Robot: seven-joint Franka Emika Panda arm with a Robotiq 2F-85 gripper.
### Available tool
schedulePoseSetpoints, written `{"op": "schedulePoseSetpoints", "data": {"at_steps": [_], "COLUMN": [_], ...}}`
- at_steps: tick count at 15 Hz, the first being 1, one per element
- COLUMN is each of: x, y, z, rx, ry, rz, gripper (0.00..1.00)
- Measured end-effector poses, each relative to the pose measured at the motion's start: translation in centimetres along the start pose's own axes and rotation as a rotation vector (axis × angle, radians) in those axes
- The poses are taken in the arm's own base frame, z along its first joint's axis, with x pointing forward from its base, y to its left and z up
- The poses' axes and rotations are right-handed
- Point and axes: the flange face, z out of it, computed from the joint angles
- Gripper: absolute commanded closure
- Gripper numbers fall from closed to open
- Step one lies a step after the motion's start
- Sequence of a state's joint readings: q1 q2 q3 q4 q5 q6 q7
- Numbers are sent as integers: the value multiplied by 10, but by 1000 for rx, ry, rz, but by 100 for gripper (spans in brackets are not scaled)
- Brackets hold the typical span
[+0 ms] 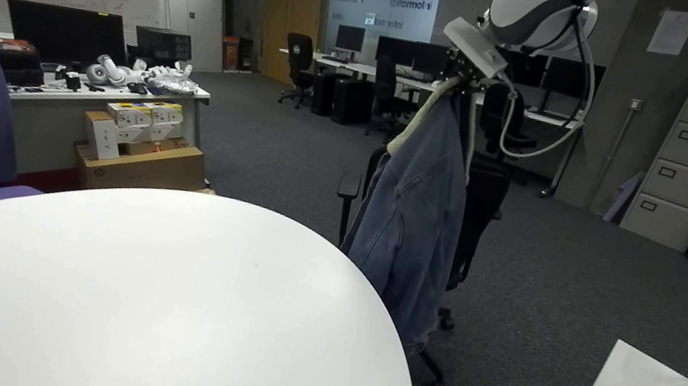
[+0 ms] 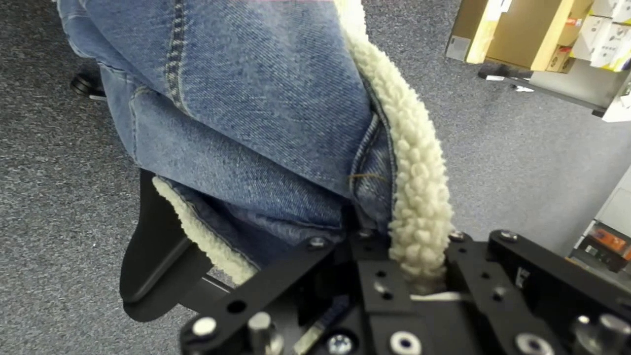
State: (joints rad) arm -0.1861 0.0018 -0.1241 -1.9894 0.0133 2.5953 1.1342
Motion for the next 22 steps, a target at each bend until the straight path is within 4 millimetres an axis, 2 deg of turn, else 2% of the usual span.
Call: {"op": "schedulePoseSetpoints", "data": {"at_steps": [2,3,6,8,12,17,22], "x": [-14,-22,-38,-39,-20,15,53], "y": [-1,-6,-34,-51,-78,-108,-129], "z": [11,10,-10,-27,-57,-83,-109], "rx": [-9,1,69,113,171,207,255], "ry": [-23,-36,-67,-75,-63,-41,-6], "rz": [-8,-9,16,55,181,355,507], "gripper": [97,97,97,97,97,97,97]}}
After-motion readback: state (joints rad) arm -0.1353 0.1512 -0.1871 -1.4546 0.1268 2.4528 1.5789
